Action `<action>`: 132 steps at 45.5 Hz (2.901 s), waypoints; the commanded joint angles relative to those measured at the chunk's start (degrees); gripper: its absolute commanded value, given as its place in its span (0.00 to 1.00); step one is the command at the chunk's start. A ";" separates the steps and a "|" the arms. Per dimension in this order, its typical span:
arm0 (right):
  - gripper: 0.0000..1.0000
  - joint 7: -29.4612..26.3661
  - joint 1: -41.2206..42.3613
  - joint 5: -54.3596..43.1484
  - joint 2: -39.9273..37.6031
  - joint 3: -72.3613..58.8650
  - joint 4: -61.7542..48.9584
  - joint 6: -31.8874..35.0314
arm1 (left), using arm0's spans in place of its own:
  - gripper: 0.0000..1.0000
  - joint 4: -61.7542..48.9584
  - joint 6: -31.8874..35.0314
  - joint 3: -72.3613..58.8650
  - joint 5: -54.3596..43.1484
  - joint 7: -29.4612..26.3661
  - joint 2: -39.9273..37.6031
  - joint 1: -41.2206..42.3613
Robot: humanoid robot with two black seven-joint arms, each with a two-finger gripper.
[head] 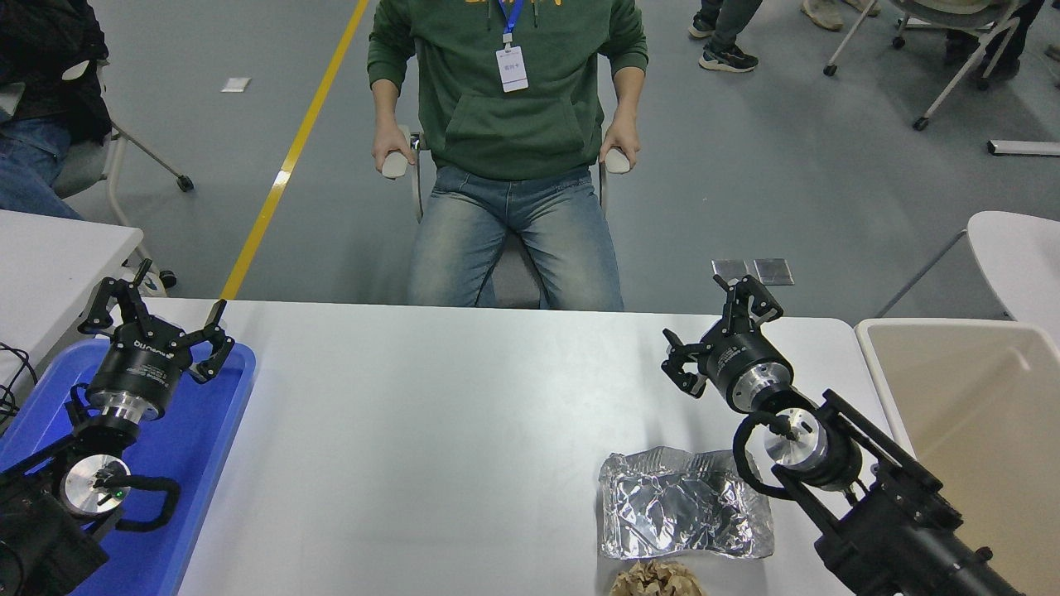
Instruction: Clean the table surface
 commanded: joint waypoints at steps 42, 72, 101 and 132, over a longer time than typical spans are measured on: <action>0.99 -1.39 0.90 -32.65 -45.10 -37.84 24.01 -4.39 | 1.00 0.00 0.00 0.00 0.00 0.00 0.00 0.00; 0.99 -1.04 4.32 -64.30 -47.22 -49.35 26.29 5.37 | 1.00 0.00 0.00 0.00 0.00 0.00 0.00 0.00; 0.99 -1.04 7.13 -70.11 -32.54 -50.93 10.21 6.95 | 1.00 0.00 0.00 0.00 0.00 0.00 0.00 0.00; 0.66 -1.39 7.75 -75.56 -31.05 -50.93 5.37 11.43 | 1.00 0.00 0.00 0.00 0.00 0.00 0.00 0.00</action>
